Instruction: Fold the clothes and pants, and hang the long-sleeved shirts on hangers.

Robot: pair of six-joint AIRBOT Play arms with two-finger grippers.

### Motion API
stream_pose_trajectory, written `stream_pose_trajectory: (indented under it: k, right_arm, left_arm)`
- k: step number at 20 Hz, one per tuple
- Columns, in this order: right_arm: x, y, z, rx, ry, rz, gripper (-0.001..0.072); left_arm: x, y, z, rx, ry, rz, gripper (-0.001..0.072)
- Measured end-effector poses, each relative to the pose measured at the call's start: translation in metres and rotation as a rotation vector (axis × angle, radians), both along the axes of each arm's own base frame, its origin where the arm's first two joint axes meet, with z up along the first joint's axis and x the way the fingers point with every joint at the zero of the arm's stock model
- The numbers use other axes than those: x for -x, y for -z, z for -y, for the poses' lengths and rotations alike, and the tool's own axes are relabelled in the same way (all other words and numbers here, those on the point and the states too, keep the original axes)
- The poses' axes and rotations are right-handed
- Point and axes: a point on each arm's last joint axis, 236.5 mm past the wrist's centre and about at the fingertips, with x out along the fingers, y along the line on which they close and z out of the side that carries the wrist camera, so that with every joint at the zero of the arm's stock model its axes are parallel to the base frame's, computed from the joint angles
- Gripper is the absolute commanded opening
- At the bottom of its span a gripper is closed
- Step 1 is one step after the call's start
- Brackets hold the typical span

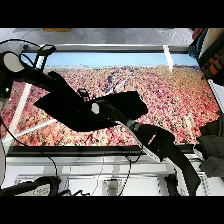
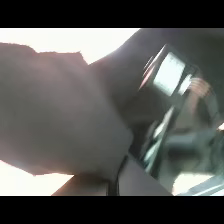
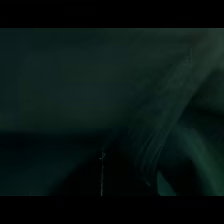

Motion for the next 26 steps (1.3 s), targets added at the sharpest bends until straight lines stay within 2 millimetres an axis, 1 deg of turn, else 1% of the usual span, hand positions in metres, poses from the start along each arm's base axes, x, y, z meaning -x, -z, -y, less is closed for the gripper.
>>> stream_pose_trajectory:
  k: [1,2,3,4,5,7,8,10,11,13,14,16,17,18,19,20,22,24,25,26]
  right_arm:
    - [-0.004,-0.002,0.005,0.015,-0.001,0.011,0.0018]
    - [-0.011,-0.005,0.017,0.040,0.001,0.024,0.0018]
    - [-0.020,-0.009,0.033,0.076,0.003,0.038,0.0018]
    - [-0.032,-0.015,0.053,0.116,0.011,0.052,0.0018]
    - [-0.045,-0.024,0.080,0.167,0.021,0.067,0.0018]
    - [-0.078,-0.046,0.144,0.269,0.076,0.102,0.0018]
    - [-0.094,-0.062,0.180,0.307,0.118,0.116,0.0018]
    - [-0.118,-0.096,0.251,0.360,0.212,0.137,0.0018]
    - [-0.126,-0.113,0.282,0.371,0.260,0.144,0.0018]
    - [-0.135,-0.144,0.345,0.394,0.361,0.150,0.0018]
    - [-0.136,-0.156,0.370,0.400,0.402,0.149,0.0018]
    - [-0.135,-0.174,0.415,0.419,0.476,0.141,0.0018]
    - [-0.133,-0.179,0.432,0.425,0.505,0.134,0.0018]
    - [-0.130,-0.182,0.447,0.433,0.529,0.121,0.0018]
    - [-0.128,-0.184,0.460,0.438,0.550,0.110,0.0018]
    - [-0.126,-0.185,0.471,0.444,0.564,0.101,0.0018]
    - [-0.124,-0.185,0.490,0.465,0.567,0.096,0.0017]
    - [-0.123,-0.181,0.510,0.498,0.539,0.103,0.0016]
    - [-0.121,-0.175,0.519,0.508,0.521,0.098,0.0017]
    - [-0.119,-0.167,0.525,0.504,0.493,0.085,0.0016]
  left_arm:
    - [-0.002,0.000,0.010,0.047,-0.004,-0.009,0.0008]
    - [-0.003,0.001,0.022,0.106,-0.006,-0.024,0.0007]
    - [-0.004,0.002,0.034,0.161,-0.006,-0.041,0.0006]
    - [-0.005,0.002,0.045,0.205,-0.003,-0.059,0.0007]
    - [-0.006,0.004,0.057,0.243,-0.002,-0.074,0.0006]
    - [-0.009,0.004,0.081,0.301,0.000,-0.083,0.0007]
    - [-0.011,0.003,0.096,0.329,-0.002,-0.080,0.0007]
    - [-0.016,0.000,0.133,0.382,0.007,-0.047,0.0007]
    - [-0.019,0.000,0.155,0.408,0.010,-0.029,0.0007]
    - [-0.022,0.002,0.204,0.460,0.026,0.012,0.0007]
    - [-0.021,0.006,0.229,0.486,0.029,0.023,0.0007]
    - [-0.018,0.021,0.279,0.527,0.044,0.051,0.0014]
    - [-0.016,0.032,0.304,0.543,0.050,0.067,0.0144]
    - [-0.014,0.043,0.324,0.554,0.055,0.081,0.0502]
    - [-0.010,0.055,0.344,0.564,0.057,0.090,0.0700]
    - [-0.004,0.067,0.359,0.567,0.064,0.090,0.0710]
    - [0.003,0.082,0.375,0.562,0.077,0.090,0.0709]
    - [0.004,0.086,0.378,0.538,0.097,0.114,0.0708]
    - [0.001,0.083,0.373,0.524,0.104,0.135,0.0707]
    - [-0.005,0.075,0.366,0.509,0.109,0.162,0.0706]
